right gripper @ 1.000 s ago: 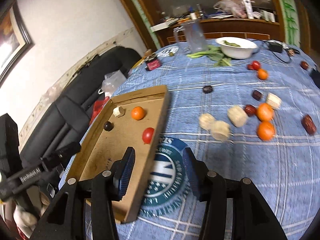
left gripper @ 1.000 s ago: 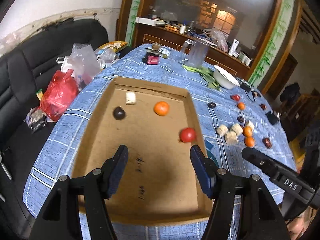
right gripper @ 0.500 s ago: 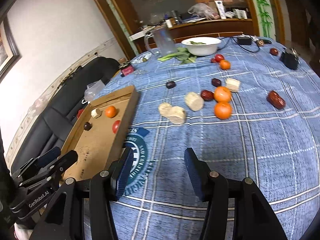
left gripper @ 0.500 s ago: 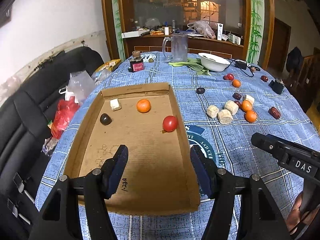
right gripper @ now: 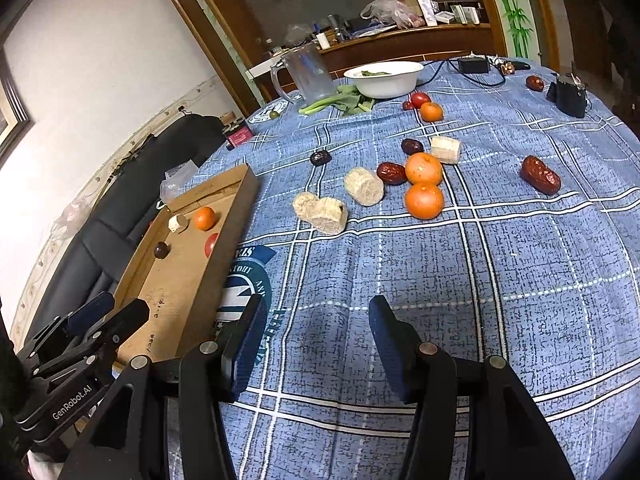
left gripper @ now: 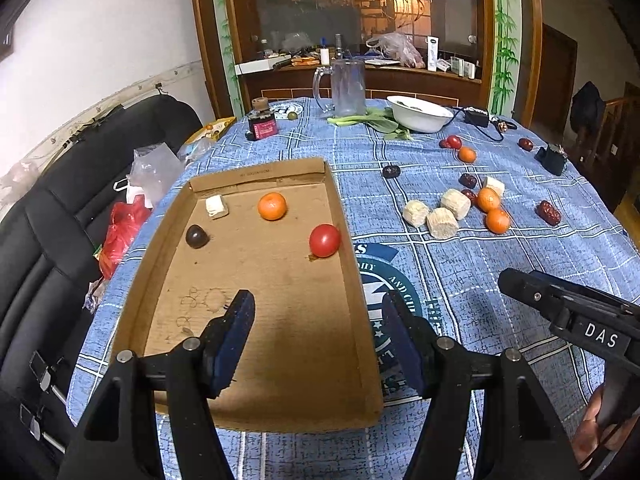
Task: Organize fruits
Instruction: 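Withdraw both open tools from the box toward the remaining fruit, then grasp a white cylindrical piece with the left tool while the right tool grasps an orange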
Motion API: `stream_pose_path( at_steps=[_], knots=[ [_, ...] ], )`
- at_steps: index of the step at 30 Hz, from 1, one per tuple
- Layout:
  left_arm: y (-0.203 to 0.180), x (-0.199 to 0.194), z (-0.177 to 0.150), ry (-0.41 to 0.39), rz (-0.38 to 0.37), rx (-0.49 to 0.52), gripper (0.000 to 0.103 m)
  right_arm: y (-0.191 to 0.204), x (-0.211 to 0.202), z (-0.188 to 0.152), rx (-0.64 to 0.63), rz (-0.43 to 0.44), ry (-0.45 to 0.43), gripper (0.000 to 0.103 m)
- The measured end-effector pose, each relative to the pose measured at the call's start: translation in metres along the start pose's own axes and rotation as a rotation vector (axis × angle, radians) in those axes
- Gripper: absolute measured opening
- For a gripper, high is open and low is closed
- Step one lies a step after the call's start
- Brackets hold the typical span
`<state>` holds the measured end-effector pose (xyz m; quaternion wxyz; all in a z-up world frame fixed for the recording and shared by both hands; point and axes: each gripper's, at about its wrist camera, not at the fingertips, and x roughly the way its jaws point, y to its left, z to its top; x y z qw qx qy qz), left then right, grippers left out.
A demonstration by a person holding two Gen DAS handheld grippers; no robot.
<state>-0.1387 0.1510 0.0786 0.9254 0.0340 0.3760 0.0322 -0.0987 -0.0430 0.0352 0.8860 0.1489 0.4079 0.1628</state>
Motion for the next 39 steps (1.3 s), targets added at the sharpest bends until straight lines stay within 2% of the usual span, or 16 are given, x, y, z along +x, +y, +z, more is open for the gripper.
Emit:
stream_pose_path(
  at_steps=[10, 16, 20, 23, 32, 39],
  knots=[
    [-0.013, 0.025, 0.009, 0.057, -0.043, 0.004, 0.066, -0.036, 0.003, 0.010, 0.048, -0.033, 0.009, 0.058],
    [-0.028, 0.042, 0.024, 0.077, -0.102, 0.015, 0.066, -0.074, -0.005, 0.024, 0.087, -0.090, 0.000, 0.058],
    [-0.044, 0.057, 0.033, 0.115, -0.187, 0.019, 0.066, -0.099, -0.006, 0.034, 0.120, -0.126, 0.005, 0.058],
    [-0.056, 0.070, 0.038, 0.135, -0.213, 0.029, 0.065, -0.112, -0.007, 0.042, 0.133, -0.150, 0.009, 0.058],
    [-0.081, 0.115, 0.059, 0.178, -0.266, 0.017, 0.065, -0.104, 0.025, 0.067, 0.089, -0.127, 0.053, 0.058],
    [-0.090, 0.128, 0.063, 0.182, -0.309, 0.009, 0.064, -0.095, 0.054, 0.080, 0.032, -0.115, 0.082, 0.058]
  ],
)
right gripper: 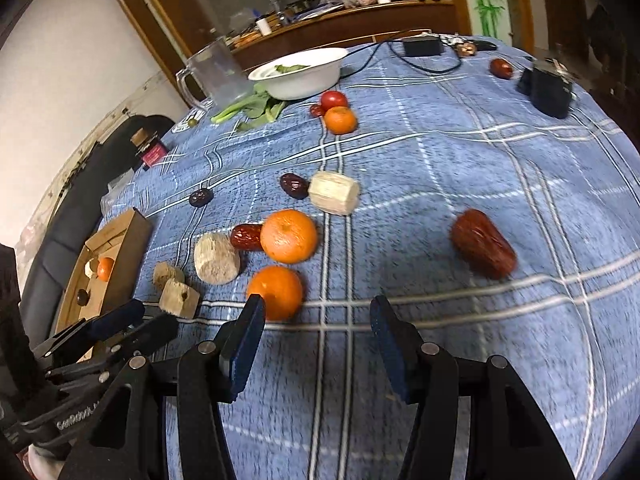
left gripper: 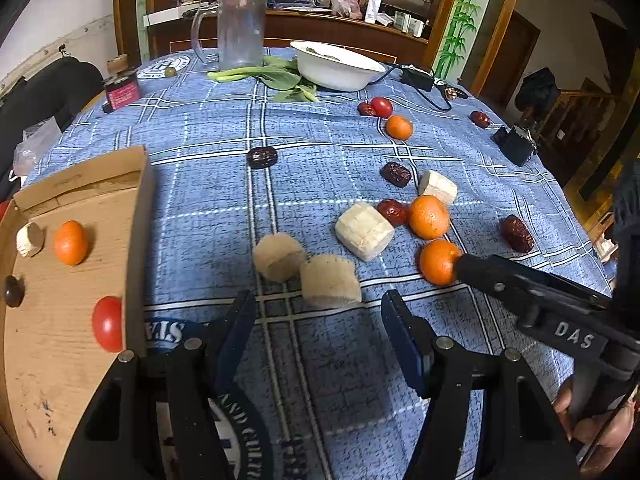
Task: Organize fruits
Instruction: 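Grasp a white cylindrical piece with the left tool while the right tool grasps an orange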
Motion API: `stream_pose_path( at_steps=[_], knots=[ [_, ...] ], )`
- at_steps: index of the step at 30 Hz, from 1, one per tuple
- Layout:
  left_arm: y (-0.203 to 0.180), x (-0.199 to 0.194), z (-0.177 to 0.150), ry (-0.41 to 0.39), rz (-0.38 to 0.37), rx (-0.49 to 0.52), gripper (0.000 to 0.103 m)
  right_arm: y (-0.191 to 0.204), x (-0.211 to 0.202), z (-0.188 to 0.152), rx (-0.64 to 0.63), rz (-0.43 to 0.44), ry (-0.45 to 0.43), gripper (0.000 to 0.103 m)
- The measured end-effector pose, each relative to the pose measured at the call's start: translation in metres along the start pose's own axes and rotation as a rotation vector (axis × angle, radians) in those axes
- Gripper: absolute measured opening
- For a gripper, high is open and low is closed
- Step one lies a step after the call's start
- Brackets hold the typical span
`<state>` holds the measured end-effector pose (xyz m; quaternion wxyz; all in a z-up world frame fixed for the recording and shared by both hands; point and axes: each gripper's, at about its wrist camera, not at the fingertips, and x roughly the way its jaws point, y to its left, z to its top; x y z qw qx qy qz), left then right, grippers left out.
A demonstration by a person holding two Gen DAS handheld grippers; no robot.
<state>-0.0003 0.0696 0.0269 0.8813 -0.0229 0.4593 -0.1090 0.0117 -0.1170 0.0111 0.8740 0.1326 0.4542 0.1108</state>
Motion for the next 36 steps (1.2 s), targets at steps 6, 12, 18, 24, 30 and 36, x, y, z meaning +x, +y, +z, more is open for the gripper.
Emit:
stream_pose_path(
  at_steps=[6, 12, 18, 24, 30, 36],
  knots=[
    [0.003, 0.015, 0.004, 0.021, -0.044, -0.035, 0.050, 0.009, 0.005, 0.003, -0.043, 0.029, -0.026, 0.058],
    [0.006, 0.019, 0.005, -0.004, -0.058, -0.047, 0.040, 0.015, 0.014, 0.005, -0.057, 0.079, -0.005, 0.058],
    [0.009, 0.019, 0.003, -0.035, -0.072, -0.054, 0.038, 0.015, 0.019, 0.008, -0.035, 0.116, 0.001, 0.058],
    [0.003, 0.015, -0.002, -0.069, -0.071, -0.015, 0.032, 0.011, 0.019, 0.006, -0.019, 0.121, -0.002, 0.036],
    [0.009, 0.012, -0.003, -0.084, -0.092, -0.048, 0.032, 0.011, 0.005, 0.003, -0.024, 0.091, -0.047, 0.036],
    [0.000, 0.001, -0.010, -0.108, -0.103, -0.016, 0.032, 0.015, -0.014, -0.006, -0.035, 0.063, -0.081, 0.036]
  ],
)
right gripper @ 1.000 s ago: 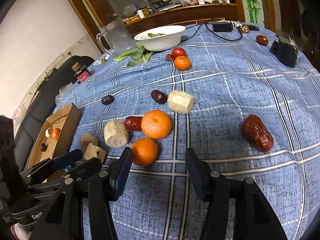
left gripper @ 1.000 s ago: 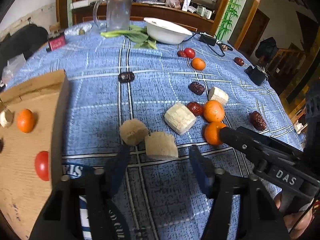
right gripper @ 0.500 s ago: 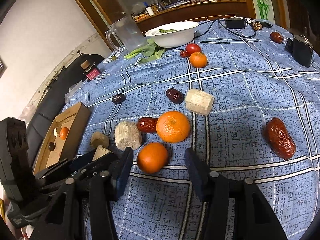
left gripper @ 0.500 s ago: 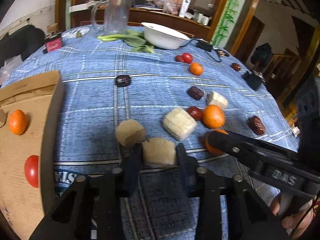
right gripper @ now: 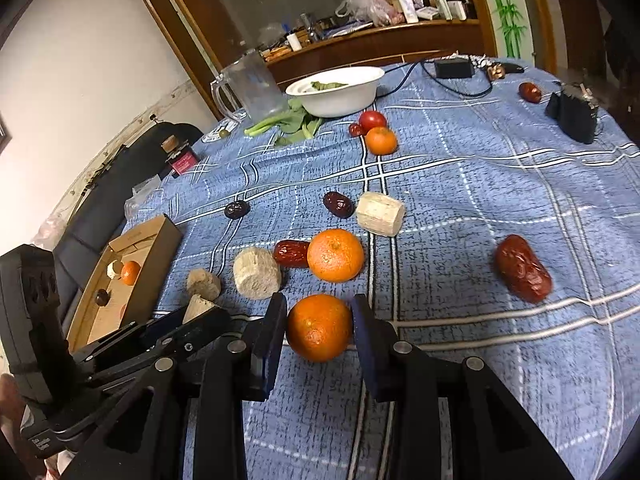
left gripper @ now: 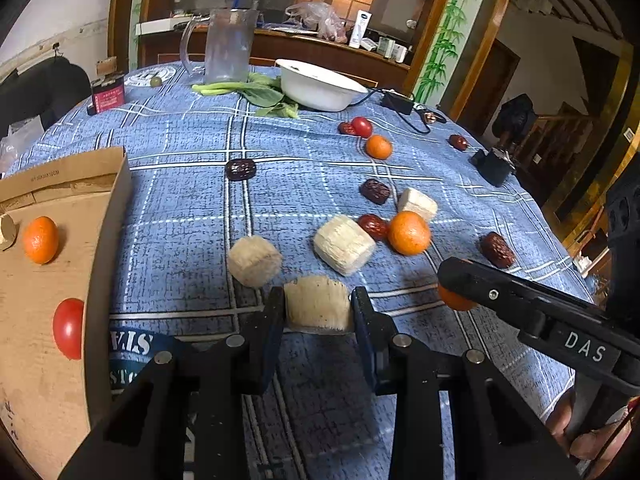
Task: Organize fruits
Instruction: 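Grasp a white cylindrical piece with the left tool while the right tool grasps an orange, then carry the white piece and orange over the cardboard box with both tools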
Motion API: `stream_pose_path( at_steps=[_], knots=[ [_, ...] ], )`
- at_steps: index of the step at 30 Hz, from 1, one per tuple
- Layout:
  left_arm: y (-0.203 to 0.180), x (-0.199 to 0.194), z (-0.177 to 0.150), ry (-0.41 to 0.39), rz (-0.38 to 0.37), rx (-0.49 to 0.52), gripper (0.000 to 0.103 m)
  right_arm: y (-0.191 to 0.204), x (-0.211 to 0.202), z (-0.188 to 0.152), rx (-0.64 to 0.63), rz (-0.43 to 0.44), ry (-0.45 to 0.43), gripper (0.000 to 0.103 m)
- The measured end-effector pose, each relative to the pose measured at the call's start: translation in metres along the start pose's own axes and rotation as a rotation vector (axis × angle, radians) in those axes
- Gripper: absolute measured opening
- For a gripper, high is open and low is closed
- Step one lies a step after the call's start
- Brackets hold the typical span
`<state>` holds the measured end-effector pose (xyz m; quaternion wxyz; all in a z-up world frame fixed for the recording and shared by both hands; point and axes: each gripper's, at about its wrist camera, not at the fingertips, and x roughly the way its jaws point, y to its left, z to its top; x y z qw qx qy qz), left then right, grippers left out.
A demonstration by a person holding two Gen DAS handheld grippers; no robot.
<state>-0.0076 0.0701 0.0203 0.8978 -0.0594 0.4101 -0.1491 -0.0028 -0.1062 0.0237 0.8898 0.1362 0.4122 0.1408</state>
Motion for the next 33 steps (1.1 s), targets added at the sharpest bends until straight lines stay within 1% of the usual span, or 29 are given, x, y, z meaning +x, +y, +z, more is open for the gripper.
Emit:
stream_pose_path(
  at_steps=[5, 10, 19, 28, 33],
  knots=[
    [-0.004, -0.023, -0.008, -0.025, -0.026, 0.000, 0.032, 0.009, -0.017, -0.008, -0.026, -0.029, -0.011, 0.035],
    [0.006, -0.056, -0.016, -0.046, -0.009, -0.028, 0.032, 0.024, -0.033, -0.015, -0.050, -0.038, -0.032, 0.036],
    [0.037, -0.118, -0.028, -0.134, 0.065, -0.066, 0.032, 0.073, -0.052, -0.026, -0.130, -0.035, -0.069, 0.036],
    [0.059, -0.150, -0.038, -0.170, 0.119, -0.102, 0.033, 0.130, -0.061, -0.040, -0.217, -0.028, -0.082, 0.036],
    [0.073, -0.167, -0.041, -0.186, 0.167, -0.123, 0.033, 0.156, -0.061, -0.047, -0.251, -0.028, -0.082, 0.036]
  ],
)
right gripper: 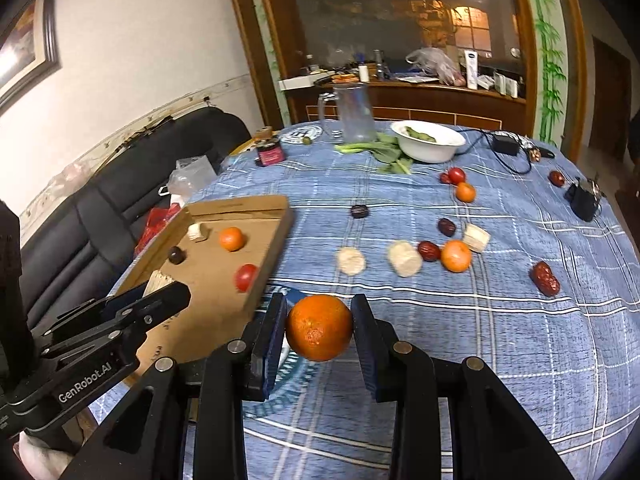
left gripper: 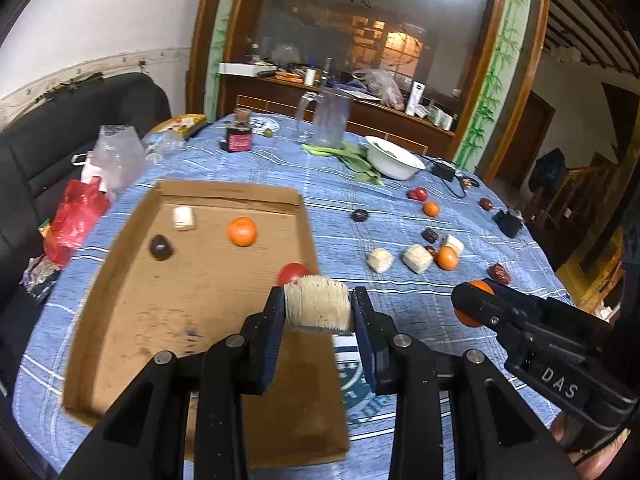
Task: Organize fruits
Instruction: 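Carry the white piece and orange over the cardboard box with both tools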
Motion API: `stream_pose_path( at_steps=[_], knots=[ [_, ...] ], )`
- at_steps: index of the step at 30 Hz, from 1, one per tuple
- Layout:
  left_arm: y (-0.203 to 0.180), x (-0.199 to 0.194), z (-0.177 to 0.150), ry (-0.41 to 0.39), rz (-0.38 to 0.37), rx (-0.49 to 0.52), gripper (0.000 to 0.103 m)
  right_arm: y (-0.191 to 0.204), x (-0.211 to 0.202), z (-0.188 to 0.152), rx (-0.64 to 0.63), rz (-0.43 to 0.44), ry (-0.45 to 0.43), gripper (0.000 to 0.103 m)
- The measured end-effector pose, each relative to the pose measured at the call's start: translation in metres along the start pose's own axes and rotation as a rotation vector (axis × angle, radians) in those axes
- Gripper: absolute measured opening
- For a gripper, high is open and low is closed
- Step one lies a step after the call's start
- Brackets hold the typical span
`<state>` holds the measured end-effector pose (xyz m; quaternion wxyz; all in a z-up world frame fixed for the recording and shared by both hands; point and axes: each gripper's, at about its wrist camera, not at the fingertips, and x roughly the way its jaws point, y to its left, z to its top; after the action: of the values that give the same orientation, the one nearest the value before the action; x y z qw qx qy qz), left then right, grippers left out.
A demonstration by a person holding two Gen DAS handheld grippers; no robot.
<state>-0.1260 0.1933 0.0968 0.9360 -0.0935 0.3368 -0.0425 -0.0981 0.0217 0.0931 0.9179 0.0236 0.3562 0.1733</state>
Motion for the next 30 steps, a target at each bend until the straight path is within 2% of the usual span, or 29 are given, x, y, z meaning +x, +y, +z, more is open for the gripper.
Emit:
stream_pose_path(
  at_steps=[10, 15, 22, 30],
  knots=[
    [0.041, -0.022, 0.017, -0.056, 0.105, 0.012, 0.033, 0.046, 0.012, 0.009, -0.026, 0.033, 0.027, 0.036],
    [0.066, -0.019, 0.027, -0.053, 0.165, 0.027, 0.033, 0.066, 0.029, 0.019, -0.028, 0.061, 0.047, 0.036],
    [0.105, 0.010, 0.033, 0.020, 0.207, 0.015, 0.033, 0.089, 0.068, 0.026, -0.041, 0.102, 0.102, 0.036],
    [0.118, 0.056, 0.037, 0.140, 0.220, 0.028, 0.033, 0.104, 0.125, 0.031, -0.070, 0.088, 0.188, 0.036]
  ],
)
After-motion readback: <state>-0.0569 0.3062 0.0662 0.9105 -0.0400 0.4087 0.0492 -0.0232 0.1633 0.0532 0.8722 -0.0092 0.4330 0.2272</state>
